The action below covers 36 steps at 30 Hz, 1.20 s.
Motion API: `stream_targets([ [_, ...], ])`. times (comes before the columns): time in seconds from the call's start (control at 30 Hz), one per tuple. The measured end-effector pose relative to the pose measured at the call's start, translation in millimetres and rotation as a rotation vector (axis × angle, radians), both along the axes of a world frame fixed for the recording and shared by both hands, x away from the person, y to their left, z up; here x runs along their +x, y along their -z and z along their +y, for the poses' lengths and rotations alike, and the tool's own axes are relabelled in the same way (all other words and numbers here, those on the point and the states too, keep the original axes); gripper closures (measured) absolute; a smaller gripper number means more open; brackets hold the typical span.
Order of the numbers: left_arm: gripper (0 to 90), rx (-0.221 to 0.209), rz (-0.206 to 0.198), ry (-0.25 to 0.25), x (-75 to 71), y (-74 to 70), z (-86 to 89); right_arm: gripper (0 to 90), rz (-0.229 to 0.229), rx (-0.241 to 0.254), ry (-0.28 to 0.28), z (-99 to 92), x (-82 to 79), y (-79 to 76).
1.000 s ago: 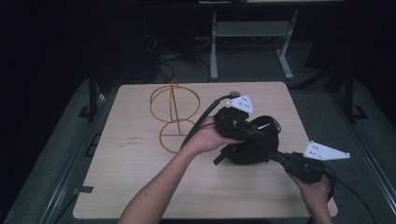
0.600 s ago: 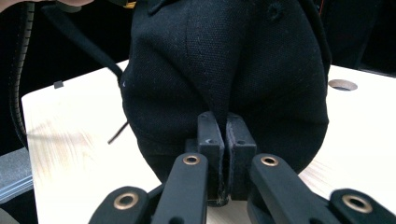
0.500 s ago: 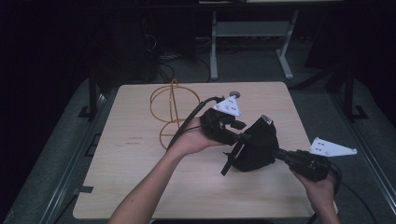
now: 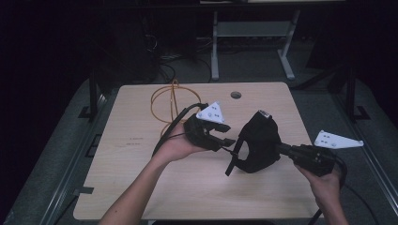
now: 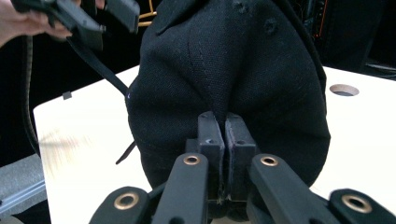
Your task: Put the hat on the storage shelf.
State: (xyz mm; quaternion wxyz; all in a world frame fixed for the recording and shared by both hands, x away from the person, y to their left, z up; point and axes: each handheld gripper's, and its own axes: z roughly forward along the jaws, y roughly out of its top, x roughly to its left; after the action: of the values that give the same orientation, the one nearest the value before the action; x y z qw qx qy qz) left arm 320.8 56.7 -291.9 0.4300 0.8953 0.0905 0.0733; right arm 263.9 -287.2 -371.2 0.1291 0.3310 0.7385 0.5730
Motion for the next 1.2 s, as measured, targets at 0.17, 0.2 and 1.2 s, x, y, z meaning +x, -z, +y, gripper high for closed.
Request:
stream_targets([
  [0.17, 52.0, -0.001, 0.000, -0.011, -3.1, 7.1, 11.1, 87.7, -0.005, 0.017, 0.008, -2.9, 3.2, -7.5],
  [0.2, 52.0, -0.001, -0.002, -0.014, -4.0, 8.8, 13.1, 87.7, -0.007, 0.020, 0.007, -3.5, 3.9, -9.7],
  [1.2, 46.2, 0.041, -0.015, -0.068, -31.6, 72.4, 54.6, 87.6, -0.020, -0.046, -0.006, -5.9, 29.1, -67.3],
])
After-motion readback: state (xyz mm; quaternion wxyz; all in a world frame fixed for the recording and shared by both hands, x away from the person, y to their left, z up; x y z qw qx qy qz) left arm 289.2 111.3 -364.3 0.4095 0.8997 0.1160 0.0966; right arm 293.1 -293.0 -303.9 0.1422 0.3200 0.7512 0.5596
